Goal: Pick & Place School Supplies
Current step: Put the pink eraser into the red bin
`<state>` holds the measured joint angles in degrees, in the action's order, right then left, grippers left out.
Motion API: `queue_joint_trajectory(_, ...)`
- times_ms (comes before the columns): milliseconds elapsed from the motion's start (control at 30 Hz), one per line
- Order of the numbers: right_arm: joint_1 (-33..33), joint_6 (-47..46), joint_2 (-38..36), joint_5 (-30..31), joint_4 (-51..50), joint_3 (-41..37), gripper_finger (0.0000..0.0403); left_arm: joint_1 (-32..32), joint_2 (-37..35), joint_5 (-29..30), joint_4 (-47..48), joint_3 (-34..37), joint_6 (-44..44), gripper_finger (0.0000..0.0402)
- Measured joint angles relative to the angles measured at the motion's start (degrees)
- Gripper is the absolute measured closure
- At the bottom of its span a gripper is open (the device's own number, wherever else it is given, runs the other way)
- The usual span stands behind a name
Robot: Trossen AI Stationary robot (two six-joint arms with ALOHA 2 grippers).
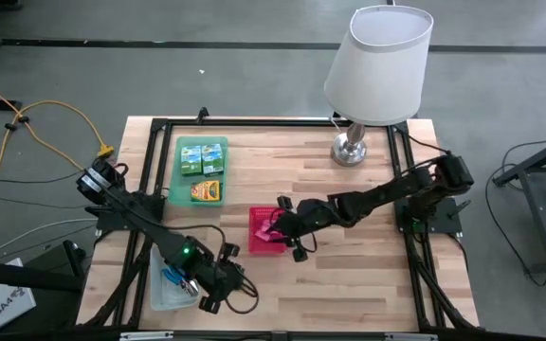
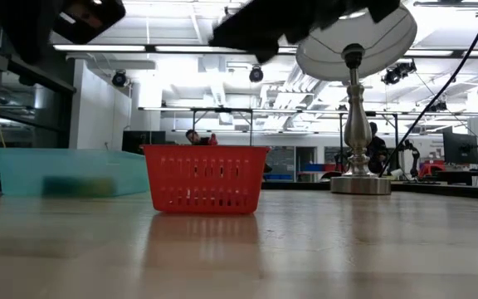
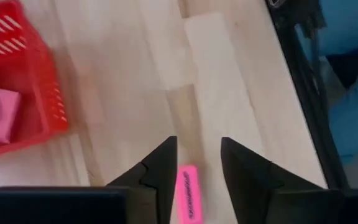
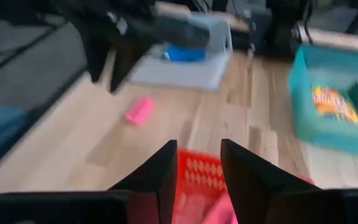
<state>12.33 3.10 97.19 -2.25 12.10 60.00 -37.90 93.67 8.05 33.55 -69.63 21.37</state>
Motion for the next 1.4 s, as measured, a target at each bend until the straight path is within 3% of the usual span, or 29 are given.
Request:
queue_joint_trajectory(267,4.41,-0.23,-2.45,1.09,0.37,0.06,0.0285,-2.55,2.45,1.71,0.56,-0.08,0.46,0.0239)
queue_joint_trajectory(500,8.51,-0.23,-2.94,5.1,0.57,0.06,0.0283,-1.53,4.54,2.34,2.93,-0.07,9.87,0.0213)
queue_joint_trajectory(733,10.6,-0.25,-2.91,5.37,0.38,0.06,0.0283,0.34,4.55,1.04,7.42,-0.04,20.56,0.0198)
queue_joint_trajectory(1400,12.78,-0.32,-2.87,5.34,-1.64,0.06,0.0284,-0.17,9.24,-3.39,7.61,-0.07,20.5,0.0183)
